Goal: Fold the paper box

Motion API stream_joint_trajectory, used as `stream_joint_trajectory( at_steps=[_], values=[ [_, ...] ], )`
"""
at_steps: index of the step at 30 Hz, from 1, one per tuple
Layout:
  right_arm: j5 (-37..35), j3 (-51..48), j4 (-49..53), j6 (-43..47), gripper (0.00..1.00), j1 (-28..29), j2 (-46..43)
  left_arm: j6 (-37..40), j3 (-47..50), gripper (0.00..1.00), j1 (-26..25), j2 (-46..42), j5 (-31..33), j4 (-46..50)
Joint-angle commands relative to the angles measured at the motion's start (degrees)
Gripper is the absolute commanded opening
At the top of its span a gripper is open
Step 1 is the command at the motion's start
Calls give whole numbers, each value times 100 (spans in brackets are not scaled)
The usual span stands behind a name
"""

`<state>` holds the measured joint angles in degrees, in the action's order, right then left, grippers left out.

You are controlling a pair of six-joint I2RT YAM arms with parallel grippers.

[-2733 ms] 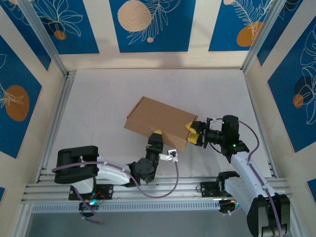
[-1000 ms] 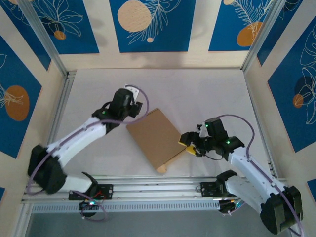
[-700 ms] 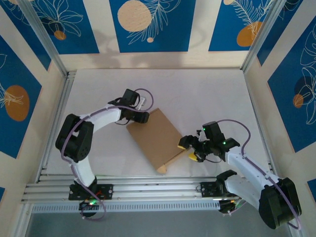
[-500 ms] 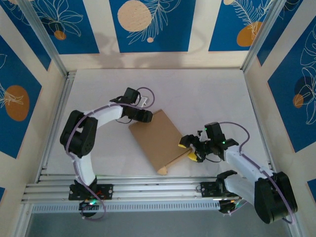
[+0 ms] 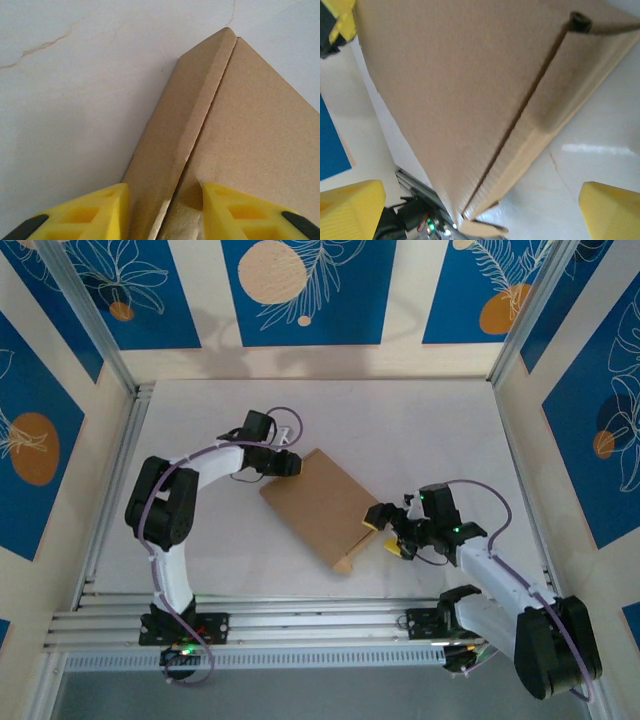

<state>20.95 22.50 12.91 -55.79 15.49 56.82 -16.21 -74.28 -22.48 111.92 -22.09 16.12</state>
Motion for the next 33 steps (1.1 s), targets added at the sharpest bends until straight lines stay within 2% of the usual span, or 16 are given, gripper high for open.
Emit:
stream_joint_trajectory(
  at_steps=[1, 5, 10, 14, 17, 24, 27, 30, 33],
  values=[
    [-35, -210, -1183, -372, 99, -165, 646, 78, 230, 36, 95, 675, 687, 955],
    [66, -67, -1848, -636, 100, -53, 1581, 73, 261, 31, 103, 749, 603, 1016],
    [-301, 119, -2305, -601, 100, 274, 2206, -31, 345, 26, 102, 812, 293, 970],
    [-90, 112, -3659, -1004, 100, 292, 2756, -134, 437, 23, 95, 799, 85, 911],
    [28, 70, -4896, -1391, 98, 369, 2862, -203, 549, 22, 69, 757, -24, 842],
    [-90, 172, -6291, -1902, 85, 605, 2555, -295, 743, 22, 42, 605, -140, 756],
    [-171, 164, -6128, -1708, 81, 683, 2171, -269, 740, 22, 42, 570, -103, 828],
    [-435, 205, -5278, -1329, 77, 737, 1716, -291, 772, 23, 46, 495, -84, 835],
    [-581, 152, -4767, -1288, 64, 676, 1394, -325, 859, 30, 51, 323, -90, 799]
  ],
)
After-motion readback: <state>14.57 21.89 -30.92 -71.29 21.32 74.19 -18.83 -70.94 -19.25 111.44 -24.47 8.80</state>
